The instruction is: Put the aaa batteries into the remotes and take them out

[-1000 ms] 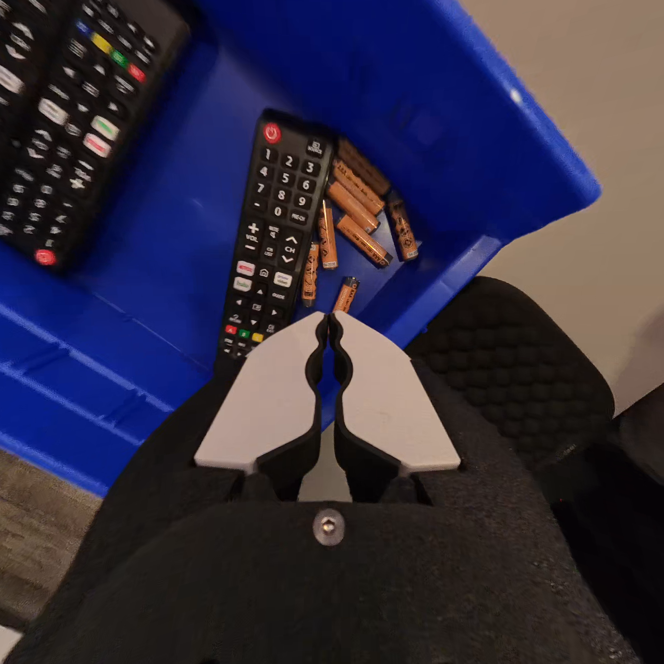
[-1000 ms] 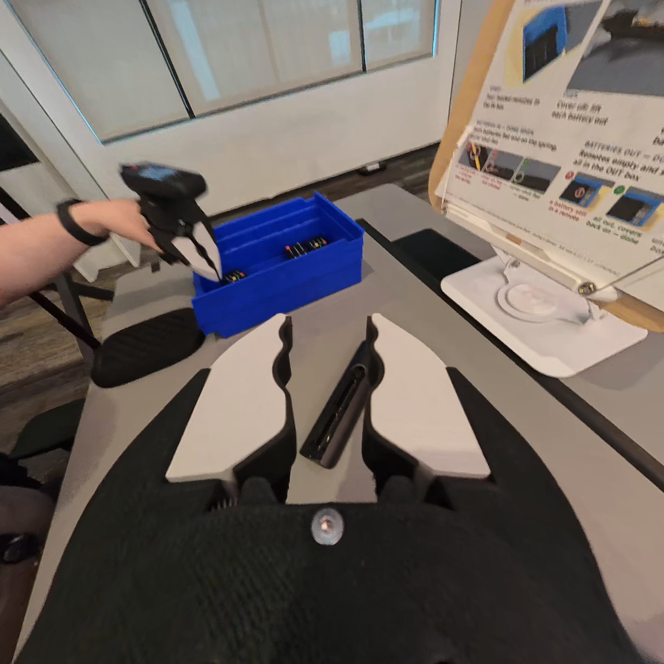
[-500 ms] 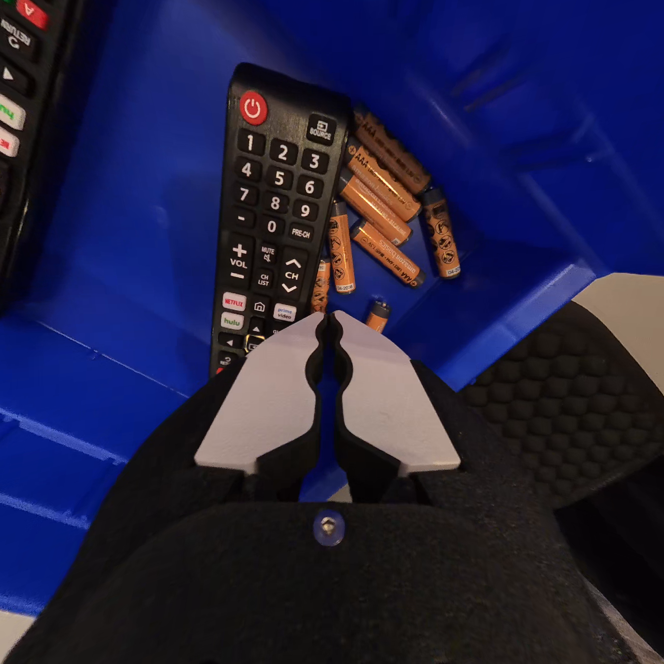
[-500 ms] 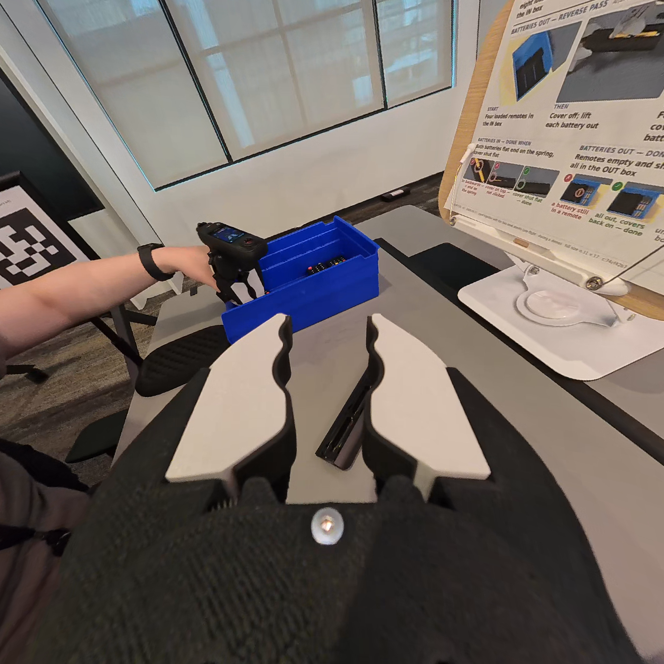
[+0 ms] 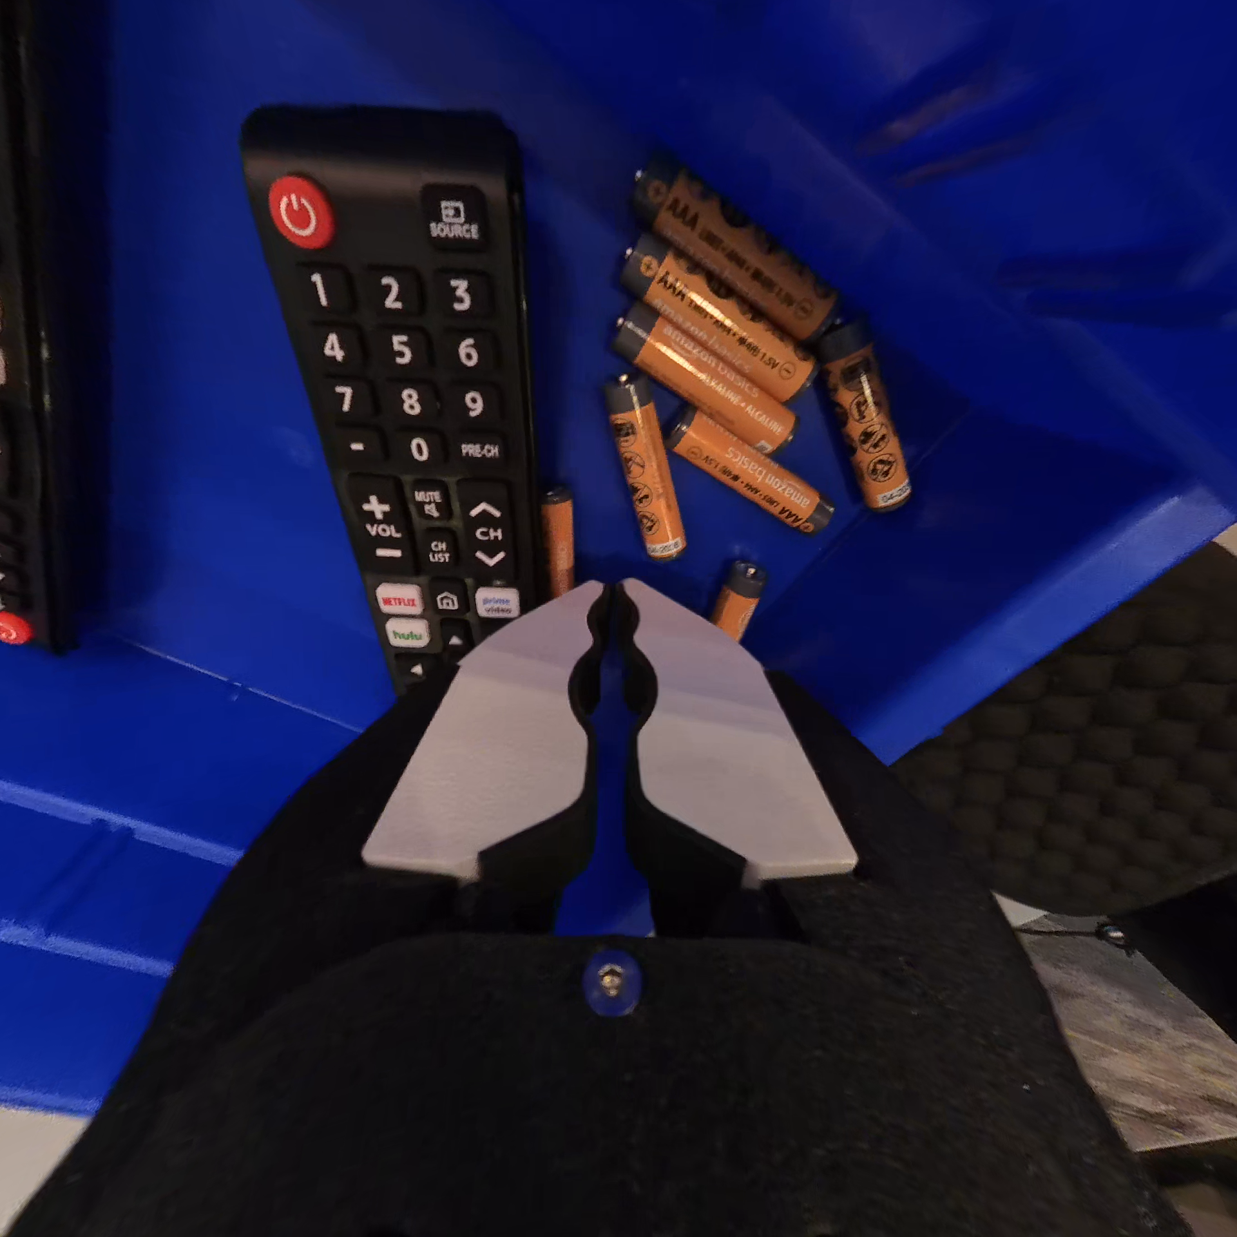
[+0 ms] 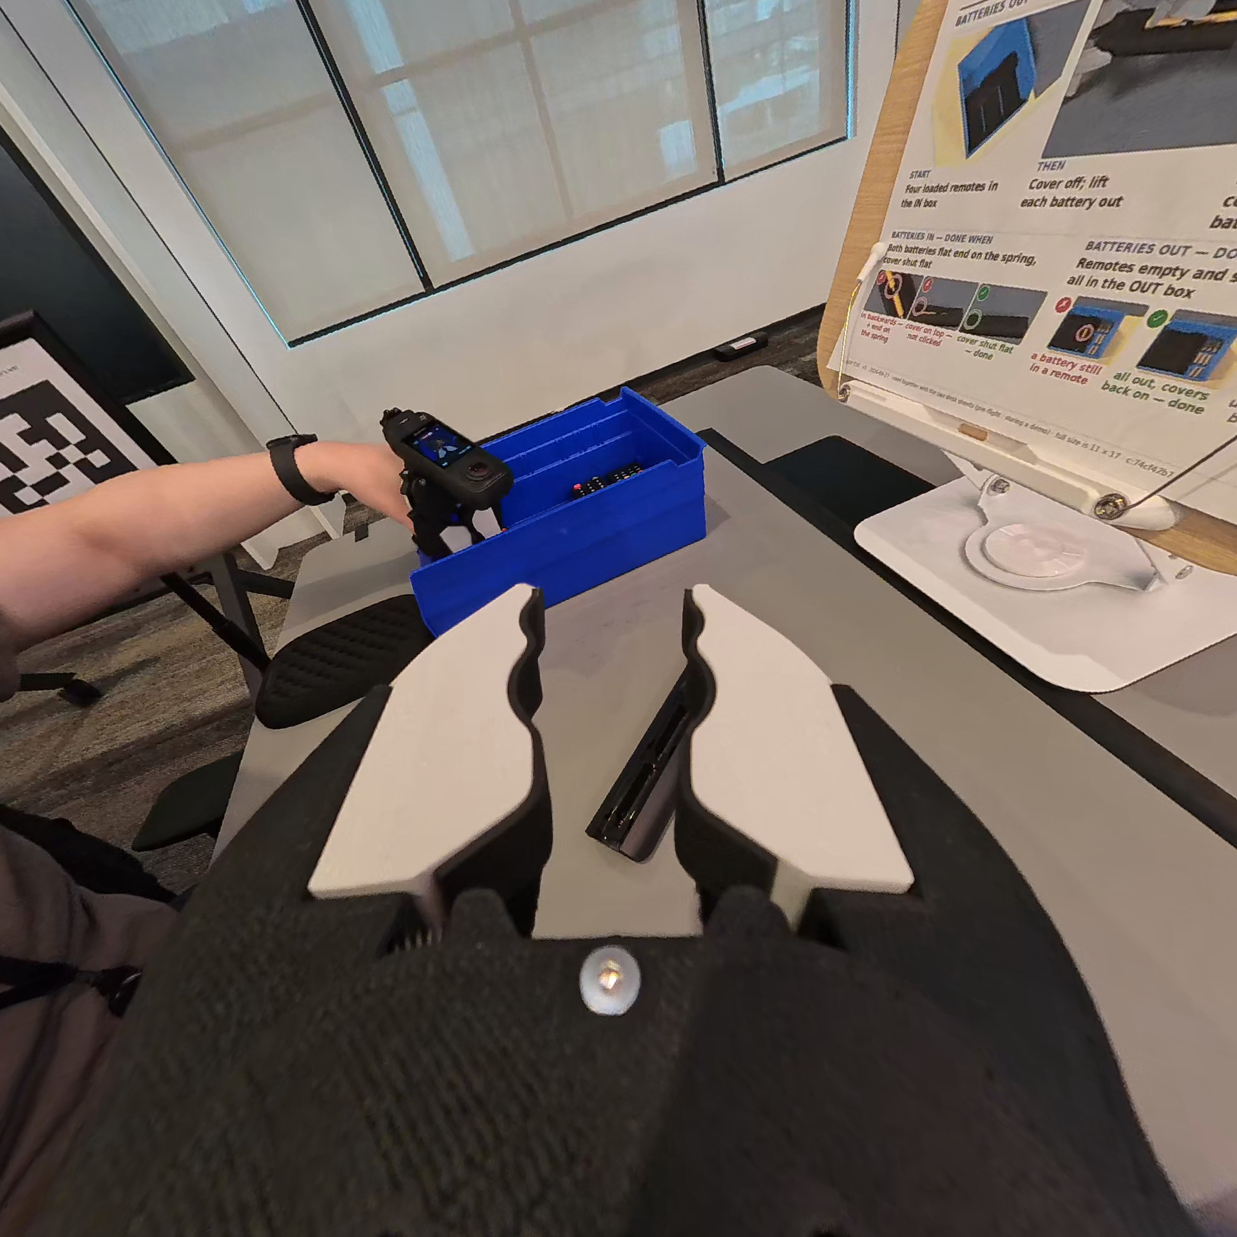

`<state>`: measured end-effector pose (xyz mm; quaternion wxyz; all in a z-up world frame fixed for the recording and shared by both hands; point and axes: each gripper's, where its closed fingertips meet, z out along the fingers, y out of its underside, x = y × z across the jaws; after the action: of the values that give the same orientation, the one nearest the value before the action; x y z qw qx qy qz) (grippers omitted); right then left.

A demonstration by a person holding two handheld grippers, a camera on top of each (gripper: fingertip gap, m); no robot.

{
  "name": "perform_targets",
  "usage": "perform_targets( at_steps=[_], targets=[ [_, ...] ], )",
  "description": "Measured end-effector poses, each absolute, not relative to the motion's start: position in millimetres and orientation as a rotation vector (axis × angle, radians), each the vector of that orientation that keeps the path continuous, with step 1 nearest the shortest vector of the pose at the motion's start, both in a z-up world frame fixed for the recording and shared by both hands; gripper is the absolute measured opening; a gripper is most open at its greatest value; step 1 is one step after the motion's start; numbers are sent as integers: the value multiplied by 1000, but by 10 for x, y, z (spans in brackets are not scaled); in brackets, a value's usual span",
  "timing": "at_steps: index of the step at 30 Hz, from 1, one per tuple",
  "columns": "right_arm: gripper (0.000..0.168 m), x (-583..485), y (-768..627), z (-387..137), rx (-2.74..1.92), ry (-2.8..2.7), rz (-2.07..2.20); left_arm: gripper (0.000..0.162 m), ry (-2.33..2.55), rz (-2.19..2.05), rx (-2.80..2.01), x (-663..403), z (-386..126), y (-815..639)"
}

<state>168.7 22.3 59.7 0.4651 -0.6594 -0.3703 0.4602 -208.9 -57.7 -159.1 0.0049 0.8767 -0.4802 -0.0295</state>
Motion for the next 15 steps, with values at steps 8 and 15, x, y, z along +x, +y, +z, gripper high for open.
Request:
perform_targets(
  at_steps=[8,15],
  targets=[
    [40,1713,222,601,-1621,-908,1156,5,-1560,-63,2785,-2153,-1508,-564],
    [40,1690,224,548,-1639,-919,1156,15,-1605,-170,2779,-2210,-1570,-499]
  ],
)
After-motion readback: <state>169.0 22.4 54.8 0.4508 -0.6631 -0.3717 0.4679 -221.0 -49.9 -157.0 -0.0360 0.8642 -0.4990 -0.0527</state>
